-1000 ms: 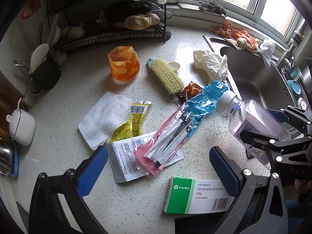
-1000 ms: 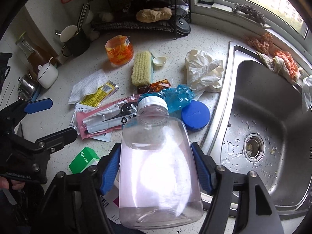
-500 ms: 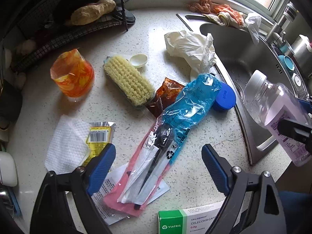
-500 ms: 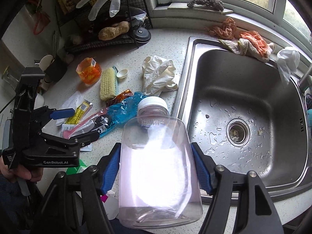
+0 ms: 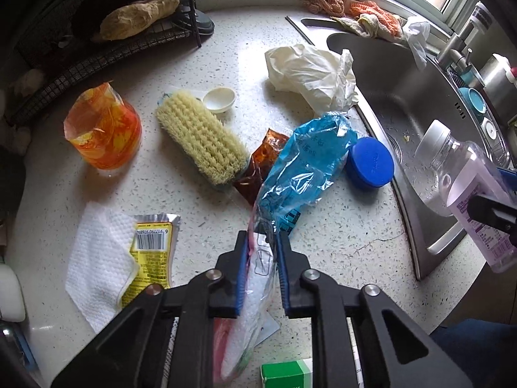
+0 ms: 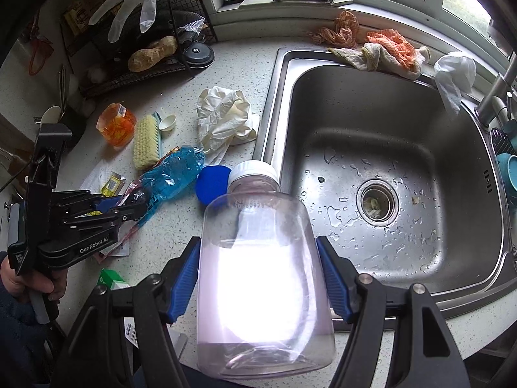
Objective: Collect trash
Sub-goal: 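Lift the wrapper and bottle and carry both down toward the red bin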
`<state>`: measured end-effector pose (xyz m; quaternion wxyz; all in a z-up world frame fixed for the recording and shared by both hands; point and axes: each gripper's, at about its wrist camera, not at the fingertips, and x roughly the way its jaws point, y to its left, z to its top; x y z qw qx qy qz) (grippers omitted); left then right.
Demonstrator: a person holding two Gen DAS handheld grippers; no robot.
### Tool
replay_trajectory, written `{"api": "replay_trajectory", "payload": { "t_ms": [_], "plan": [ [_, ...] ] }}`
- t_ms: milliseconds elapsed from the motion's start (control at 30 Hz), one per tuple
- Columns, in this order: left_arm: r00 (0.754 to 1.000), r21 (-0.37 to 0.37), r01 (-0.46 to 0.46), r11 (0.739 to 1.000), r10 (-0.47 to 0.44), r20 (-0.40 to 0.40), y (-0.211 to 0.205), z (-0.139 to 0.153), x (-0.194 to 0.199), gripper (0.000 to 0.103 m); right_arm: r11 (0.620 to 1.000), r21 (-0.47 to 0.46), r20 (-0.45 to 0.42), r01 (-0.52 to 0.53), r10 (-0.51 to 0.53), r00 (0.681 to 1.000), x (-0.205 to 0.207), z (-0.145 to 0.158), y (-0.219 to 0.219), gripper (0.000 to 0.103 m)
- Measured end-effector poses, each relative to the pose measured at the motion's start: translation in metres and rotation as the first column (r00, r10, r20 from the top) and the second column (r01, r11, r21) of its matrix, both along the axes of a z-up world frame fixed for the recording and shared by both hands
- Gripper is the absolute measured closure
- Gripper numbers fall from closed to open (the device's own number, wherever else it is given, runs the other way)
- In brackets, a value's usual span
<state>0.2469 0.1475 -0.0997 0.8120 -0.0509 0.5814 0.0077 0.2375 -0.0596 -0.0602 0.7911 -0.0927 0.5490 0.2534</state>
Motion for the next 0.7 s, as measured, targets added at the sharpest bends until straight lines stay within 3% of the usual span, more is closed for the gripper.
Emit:
{"api": "replay_trajectory", "payload": {
  "t_ms": [333,700],
  "plan": [
    [0.996,0.008,-0.018,1.0,0.018,0.083,-0.009,0.048,-0.025,0.091,0.998,0.042,0.04,-0.044,0.042,0.998,-0.013,0.015,-0.001,0.036],
    [0.992,0.052,0.017,0.998,-0.024,0.126,-0.091,0.076,-0.062,0.091,0.993,0.101,0.111,-0.066,0.055,0.992,-0.058,0.042,-0.055,0.036]
  ]
}}
